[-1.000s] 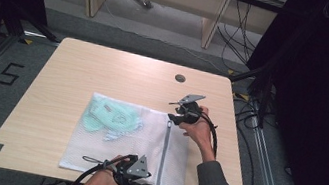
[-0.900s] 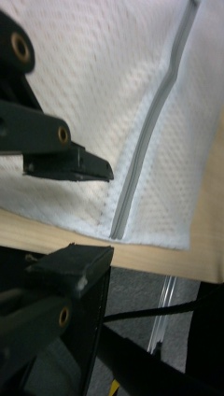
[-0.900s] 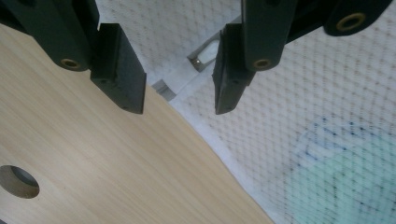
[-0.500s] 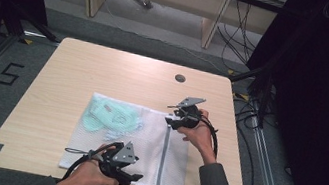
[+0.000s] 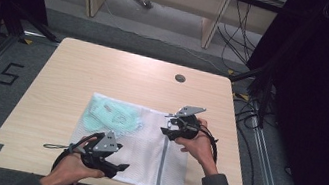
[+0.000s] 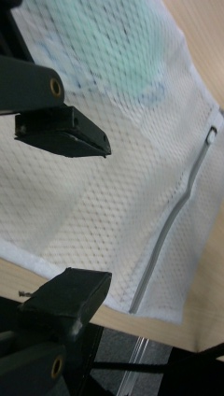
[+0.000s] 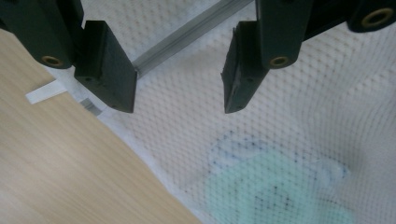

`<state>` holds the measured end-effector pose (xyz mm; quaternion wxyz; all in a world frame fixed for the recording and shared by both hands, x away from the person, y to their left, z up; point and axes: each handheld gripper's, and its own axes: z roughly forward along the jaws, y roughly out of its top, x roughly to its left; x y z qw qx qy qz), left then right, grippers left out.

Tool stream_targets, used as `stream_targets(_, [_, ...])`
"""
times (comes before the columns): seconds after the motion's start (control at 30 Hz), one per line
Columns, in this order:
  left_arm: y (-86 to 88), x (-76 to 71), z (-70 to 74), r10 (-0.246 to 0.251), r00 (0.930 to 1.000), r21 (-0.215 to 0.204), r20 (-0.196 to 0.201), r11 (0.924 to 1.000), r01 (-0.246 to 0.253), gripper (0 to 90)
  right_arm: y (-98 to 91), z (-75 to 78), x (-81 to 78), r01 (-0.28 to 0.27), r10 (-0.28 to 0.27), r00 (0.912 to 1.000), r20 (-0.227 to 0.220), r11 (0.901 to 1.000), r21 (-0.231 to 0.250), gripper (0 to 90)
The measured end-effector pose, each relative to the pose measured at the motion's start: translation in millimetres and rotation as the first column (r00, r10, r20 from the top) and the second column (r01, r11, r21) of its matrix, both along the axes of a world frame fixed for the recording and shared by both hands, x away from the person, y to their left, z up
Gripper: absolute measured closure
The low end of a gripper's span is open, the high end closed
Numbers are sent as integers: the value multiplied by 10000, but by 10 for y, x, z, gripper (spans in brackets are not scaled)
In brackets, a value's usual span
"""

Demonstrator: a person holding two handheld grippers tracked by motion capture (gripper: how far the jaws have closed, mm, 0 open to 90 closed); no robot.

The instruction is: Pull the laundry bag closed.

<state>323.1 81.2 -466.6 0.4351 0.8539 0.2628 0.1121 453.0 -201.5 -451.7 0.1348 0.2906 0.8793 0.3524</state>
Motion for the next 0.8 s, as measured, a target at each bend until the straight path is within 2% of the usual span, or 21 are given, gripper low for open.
stream_targets(0.03, [27,-5,3,183,9998,-157,-107,9997,-185,319,-1,7,-26,-4,4,10000,-76,10000,-4,448])
stream_targets(0.07, [63,6,11,208,9998,1,64,9998,-208,316,-2,6,-52,-78,78,10000,10,10000,-9,448])
stream_targets(0.1, [80,4,15,210,9998,-60,3,9998,-210,316,-14,30,-74,-173,171,9997,-186,9998,-114,446])
stream_targets(0.13, [106,-1,17,293,9996,1,47,9996,-293,315,-6,10,-85,-123,122,9999,66,9999,88,445])
stream_targets(0.17, [121,9,19,190,9996,38,198,9998,-190,312,-9,20,-116,-70,70,10000,1,9999,117,442])
stream_targets(0.2, [134,-7,22,394,9992,24,62,9992,-395,310,-14,21,-126,-137,135,9999,76,9998,147,441])
stream_targets(0.23, [142,-9,16,376,9992,-219,121,9991,-373,310,-28,44,-150,-213,214,9996,-181,9998,61,440])
stream_targets(0.27, [162,-16,24,421,9990,-166,134,9990,-419,308,-14,13,-167,-152,148,9998,128,9993,350,439])
stream_targets(0.33, [183,-21,27,473,9987,-250,176,9986,-468,307,-19,32,-225,-83,90,9996,-251,9996,262,433])
stream_targets(0.37, [208,-17,36,366,9993,-99,93,9993,-365,305,-34,20,-221,-283,282,9996,35,9992,285,431])
stream_targets(0.4, [205,-23,21,499,9985,-284,215,9984,-493,303,-32,14,-252,-195,199,9998,-90,9988,440,430])
stream_targets(0.47, [229,-30,25,461,9987,-87,218,9989,-459,299,-46,11,-275,-343,344,9994,-42,9990,289,424])
stream_targets(0.5, [235,-38,22,523,9985,-84,151,9986,-522,298,-42,4,-303,-238,246,9995,-205,9990,386,420])
stream_targets(0.57, [244,-45,14,513,9986,-143,121,9986,-511,296,-49,-8,-331,-343,346,9994,-72,9989,329,415])
stream_targets(0.6, [254,-52,22,545,9984,15,166,9985,-545,295,-49,-5,-351,-254,263,9993,-251,9989,383,411])
stream_targets(0.63, [253,-60,23,500,9987,-49,106,9987,-499,293,-56,-13,-364,-309,319,9991,-265,9988,375,407])
stream_targets(0.7, [265,-58,23,381,9988,40,306,9993,-383,291,-67,-16,-383,-375,385,9982,-461,9990,228,404])
stream_targets(0.73, [260,-70,15,512,9986,-121,99,9986,-511,291,-65,-47,-383,-436,440,9989,-132,9986,294,401])
stream_targets(0.77, [266,-69,16,517,9985,-88,158,9986,-515,289,-67,-41,-406,-363,375,9985,-394,9989,307,397])
stream_targets(0.8, [272,-72,15,522,9985,-75,154,9986,-521,289,-64,-54,-423,-307,322,9985,-444,9989,342,395])
